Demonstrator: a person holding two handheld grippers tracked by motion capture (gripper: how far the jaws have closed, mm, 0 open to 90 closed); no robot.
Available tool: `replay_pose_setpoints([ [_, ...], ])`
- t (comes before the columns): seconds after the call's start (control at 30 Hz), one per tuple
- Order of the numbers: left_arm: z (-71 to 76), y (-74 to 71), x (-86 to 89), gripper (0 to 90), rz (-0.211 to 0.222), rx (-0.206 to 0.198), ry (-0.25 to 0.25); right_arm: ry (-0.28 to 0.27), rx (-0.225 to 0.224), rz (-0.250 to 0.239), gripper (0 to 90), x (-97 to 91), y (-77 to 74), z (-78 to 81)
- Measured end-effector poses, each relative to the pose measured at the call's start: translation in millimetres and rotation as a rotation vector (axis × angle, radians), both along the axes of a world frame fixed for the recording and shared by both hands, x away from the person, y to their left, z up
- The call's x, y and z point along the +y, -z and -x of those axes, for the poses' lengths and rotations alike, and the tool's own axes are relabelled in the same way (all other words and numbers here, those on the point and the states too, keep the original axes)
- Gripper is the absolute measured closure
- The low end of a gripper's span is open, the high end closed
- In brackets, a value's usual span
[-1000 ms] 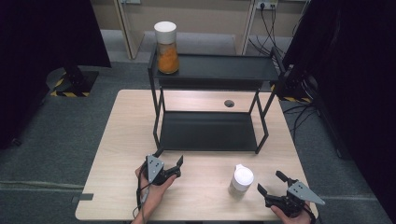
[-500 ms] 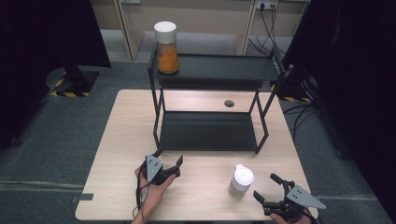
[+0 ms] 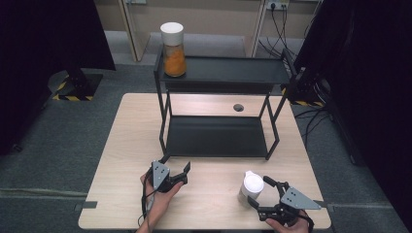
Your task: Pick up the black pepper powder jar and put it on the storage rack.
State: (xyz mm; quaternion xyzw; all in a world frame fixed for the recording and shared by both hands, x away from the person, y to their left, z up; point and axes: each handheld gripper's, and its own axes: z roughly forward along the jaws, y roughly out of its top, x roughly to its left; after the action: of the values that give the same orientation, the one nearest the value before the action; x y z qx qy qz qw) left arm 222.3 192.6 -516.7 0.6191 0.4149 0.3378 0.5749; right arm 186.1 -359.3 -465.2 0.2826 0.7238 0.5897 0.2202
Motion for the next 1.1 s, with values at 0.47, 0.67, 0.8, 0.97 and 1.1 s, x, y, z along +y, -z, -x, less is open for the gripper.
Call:
replay_pose_setpoints([
  [0.47,-0.1,-0.3,-0.3,15.1,-0.003,0.001,0.0,-0.025,0.01,0.05,30.6,9.1,-3.8,-10.6],
  [0.67,0.4,-0.4,-0.6,15.3,-0.014,-0.004,0.001,-0.013,0.009,0.042,30.9,10.5,-2.6,-8.2],
  [0.8,0.4,-0.2,-0.4,15.3,-0.011,-0.004,0.0,-0.011,0.007,0.029,31.0,9.7,-3.1,-6.2],
  [0.97,0.7,-0.1,-0.8,15.3,-0.011,-0.005,-0.002,0.019,-0.018,0.002,31.0,7.3,-8.7,-4.3],
  [1.1,0.5,-0.3,-0.8,15.3,-0.012,-0.004,-0.002,0.044,-0.052,-0.016,31.0,4.1,-18.0,-5.1],
])
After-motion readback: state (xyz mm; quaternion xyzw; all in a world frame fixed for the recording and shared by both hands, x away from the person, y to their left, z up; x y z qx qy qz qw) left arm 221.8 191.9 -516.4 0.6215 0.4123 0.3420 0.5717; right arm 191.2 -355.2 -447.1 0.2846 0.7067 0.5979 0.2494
